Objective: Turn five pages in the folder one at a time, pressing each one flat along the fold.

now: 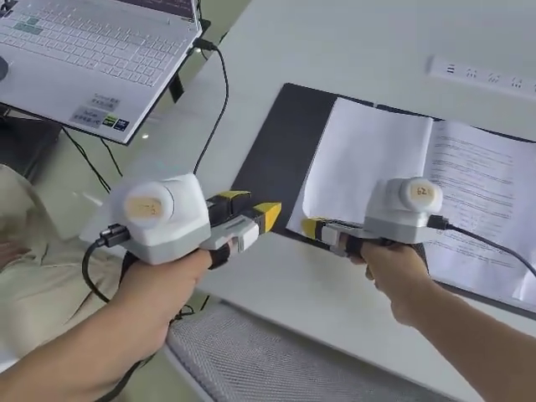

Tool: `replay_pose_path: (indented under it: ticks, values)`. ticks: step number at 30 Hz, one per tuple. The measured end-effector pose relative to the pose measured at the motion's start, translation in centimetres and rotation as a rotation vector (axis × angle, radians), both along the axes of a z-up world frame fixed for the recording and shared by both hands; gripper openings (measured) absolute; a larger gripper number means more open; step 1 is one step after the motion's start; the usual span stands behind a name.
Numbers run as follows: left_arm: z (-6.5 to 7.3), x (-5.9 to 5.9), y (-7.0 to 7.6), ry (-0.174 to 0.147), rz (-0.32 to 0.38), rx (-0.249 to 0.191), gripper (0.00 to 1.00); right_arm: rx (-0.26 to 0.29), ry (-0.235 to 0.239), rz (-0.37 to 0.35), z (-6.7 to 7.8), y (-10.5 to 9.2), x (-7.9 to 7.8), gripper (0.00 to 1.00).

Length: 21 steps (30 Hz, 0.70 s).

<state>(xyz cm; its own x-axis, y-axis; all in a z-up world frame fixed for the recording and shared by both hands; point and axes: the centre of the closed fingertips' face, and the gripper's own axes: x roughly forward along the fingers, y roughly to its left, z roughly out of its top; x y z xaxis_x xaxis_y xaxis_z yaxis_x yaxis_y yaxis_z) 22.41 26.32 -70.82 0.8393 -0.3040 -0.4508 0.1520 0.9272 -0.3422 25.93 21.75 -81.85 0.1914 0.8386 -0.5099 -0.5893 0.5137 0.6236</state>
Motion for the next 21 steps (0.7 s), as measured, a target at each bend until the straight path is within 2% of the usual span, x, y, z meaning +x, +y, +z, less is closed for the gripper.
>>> replay_pose_path:
  ticks: [5,15,16,18,20,21]
  values:
    - [-0.3,0.1,0.0,0.005,-0.002,0.000,0.27,0.027,0.028,-0.019,0.0,0.2,-0.1,0.01]
    - [-1.0,0.5,-0.3,0.017,-0.020,0.011,0.25,0.052,0.039,-0.022,0.4,0.3,-0.4,0.06]
    - [-1.2,0.6,-0.4,0.020,-0.027,0.011,0.25,0.071,0.043,-0.026,0.8,0.3,-0.5,0.06]
    - [-1.4,0.8,-0.6,0.026,-0.035,0.014,0.24,0.076,0.056,-0.031,0.8,0.0,-0.6,0.07]
    - [-1.7,1.0,-0.7,0.031,-0.043,0.014,0.24,0.112,0.063,-0.025,1.5,0.0,-1.1,0.07]
    - [-1.8,1.1,-0.8,0.033,-0.046,0.014,0.24,0.132,0.084,-0.025,1.7,-0.1,-1.4,0.08]
